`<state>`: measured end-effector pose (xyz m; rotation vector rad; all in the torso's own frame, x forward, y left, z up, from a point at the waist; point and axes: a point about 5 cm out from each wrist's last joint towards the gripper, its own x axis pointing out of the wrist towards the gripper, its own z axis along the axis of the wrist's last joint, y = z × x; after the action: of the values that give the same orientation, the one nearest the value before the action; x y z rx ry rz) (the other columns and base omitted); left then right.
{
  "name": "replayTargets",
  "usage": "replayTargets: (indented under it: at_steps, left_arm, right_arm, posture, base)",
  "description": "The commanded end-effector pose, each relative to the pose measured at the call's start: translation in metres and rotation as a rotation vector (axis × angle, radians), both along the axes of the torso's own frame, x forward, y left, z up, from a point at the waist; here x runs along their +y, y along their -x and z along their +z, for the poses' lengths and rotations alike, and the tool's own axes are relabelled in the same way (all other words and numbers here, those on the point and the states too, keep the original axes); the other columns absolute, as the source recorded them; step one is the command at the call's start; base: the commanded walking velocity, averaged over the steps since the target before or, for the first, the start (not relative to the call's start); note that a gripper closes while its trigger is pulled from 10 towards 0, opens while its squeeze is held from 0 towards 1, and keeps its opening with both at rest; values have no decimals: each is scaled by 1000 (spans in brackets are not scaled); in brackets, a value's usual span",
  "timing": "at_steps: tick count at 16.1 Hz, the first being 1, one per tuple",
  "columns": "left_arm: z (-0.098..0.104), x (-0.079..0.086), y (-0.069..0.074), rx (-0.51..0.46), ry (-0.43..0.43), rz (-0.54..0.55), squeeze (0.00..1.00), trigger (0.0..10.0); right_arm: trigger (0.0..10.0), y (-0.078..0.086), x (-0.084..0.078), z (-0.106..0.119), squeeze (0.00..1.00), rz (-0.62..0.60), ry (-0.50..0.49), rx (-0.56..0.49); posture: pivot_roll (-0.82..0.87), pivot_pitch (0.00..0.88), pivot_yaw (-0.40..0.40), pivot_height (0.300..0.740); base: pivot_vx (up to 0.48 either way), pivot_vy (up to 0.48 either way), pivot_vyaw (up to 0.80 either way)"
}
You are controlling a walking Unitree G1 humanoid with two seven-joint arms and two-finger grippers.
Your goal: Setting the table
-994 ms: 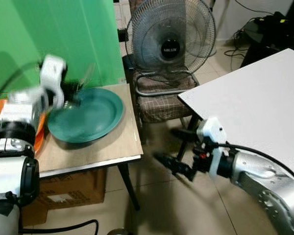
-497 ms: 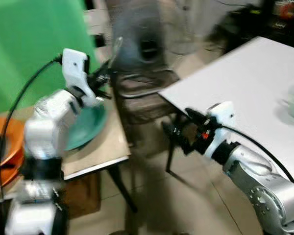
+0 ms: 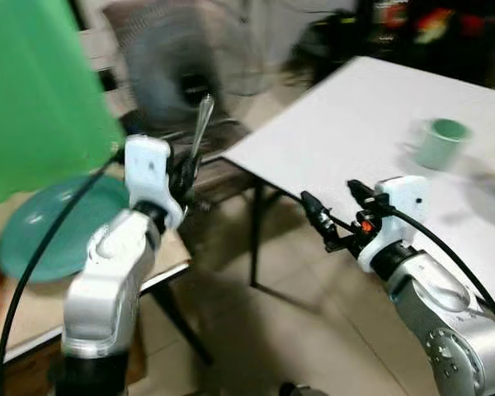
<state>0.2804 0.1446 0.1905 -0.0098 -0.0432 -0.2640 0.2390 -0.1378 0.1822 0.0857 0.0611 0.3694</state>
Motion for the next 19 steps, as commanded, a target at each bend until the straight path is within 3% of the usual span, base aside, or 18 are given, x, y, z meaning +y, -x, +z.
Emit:
replayTargets:
  at_steps: [1,5,8,14,19]
  left_arm:
    - [7,0,5,-24,-6,34,0,10000]
    - [-11,9,28,12,-47,143,0,10000]
    - [-11,10,30,10,-43,154,0,10000]
    - [-2,27,39,-43,-73,248,0,10000]
    - [-6,23,40,-22,-53,218,0,10000]
  right_arm:
    - [10000,0,-2,1,0,-29,3,-6]
    - [10000,-2,-9,-9,0,-116,32,40]
    - [10000,-2,-11,-10,0,-125,39,43]
    - [10000,-7,-10,-10,0,-127,66,53]
    - [10000,-9,-12,-7,0,-96,100,34]
  posture:
    - [-54,0,64,740]
    - [-63,10,61,740]
    - [-59,8,55,740]
    - [-28,27,18,740]
    - [-52,33,23,740]
  base:
    - [0,0,-800]
    - [0,0,-800]
    - [0,0,-800]
    - [0,0,-800]
    - [262,0,0]
